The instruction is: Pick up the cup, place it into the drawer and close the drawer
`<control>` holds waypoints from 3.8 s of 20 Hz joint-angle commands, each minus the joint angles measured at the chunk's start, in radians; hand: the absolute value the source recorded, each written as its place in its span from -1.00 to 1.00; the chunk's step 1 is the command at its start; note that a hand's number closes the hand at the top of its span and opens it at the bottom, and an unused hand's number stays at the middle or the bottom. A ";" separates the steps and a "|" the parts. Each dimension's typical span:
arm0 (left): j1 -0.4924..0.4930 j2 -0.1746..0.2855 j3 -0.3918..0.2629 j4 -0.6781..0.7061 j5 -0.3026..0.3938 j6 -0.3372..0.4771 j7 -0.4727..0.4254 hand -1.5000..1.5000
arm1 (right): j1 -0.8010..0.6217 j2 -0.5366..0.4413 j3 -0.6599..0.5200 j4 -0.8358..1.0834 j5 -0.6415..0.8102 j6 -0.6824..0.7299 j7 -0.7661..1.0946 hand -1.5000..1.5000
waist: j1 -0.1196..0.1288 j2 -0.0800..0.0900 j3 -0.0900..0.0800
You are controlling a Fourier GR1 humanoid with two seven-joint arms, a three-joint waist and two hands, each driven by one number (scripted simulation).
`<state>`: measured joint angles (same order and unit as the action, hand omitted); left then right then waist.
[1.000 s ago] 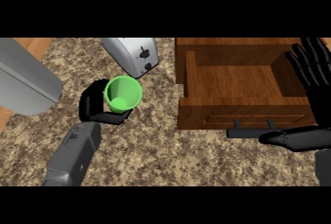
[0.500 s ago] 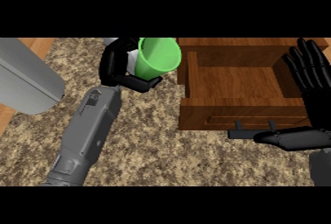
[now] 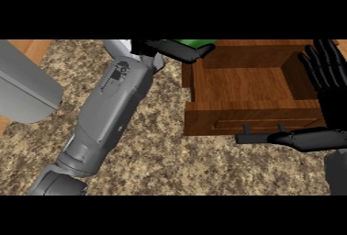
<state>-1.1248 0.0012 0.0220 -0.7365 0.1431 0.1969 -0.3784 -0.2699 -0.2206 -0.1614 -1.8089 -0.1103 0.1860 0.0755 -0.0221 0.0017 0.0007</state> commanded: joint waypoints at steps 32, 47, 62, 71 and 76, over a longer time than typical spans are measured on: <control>-0.126 -0.001 -0.319 0.318 0.394 0.030 -0.016 -1.00 | -0.156 0.030 0.200 0.052 -0.213 0.289 -0.001 1.00 | -0.175 0.052 -0.001; -0.135 -0.001 -0.295 0.329 0.529 0.114 -0.127 -1.00 | -0.040 -0.174 0.400 0.061 0.280 0.360 0.043 -1.00 | -0.030 0.014 0.001; 0.096 0.086 -0.273 0.153 0.537 0.005 -0.165 -1.00 | -0.231 -0.063 0.496 0.890 0.649 0.099 -0.287 1.00 | 0.101 0.004 0.002; 0.202 0.139 -0.275 0.054 0.554 -0.073 -0.139 -1.00 | -0.476 -0.093 0.287 1.211 0.590 -0.040 -0.483 1.00 | 0.154 0.021 0.005; 0.230 0.175 -0.283 0.021 0.553 -0.117 -0.125 -1.00 | -0.634 -0.158 0.203 1.315 0.557 -0.033 -0.460 1.00 | 0.181 0.033 0.005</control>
<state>-0.9130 0.1643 -0.2539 -0.6851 0.6965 0.0942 -0.5157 -0.7668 -0.3208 0.1165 -0.5859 0.4590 0.1906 -0.3934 0.1374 0.0285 0.0083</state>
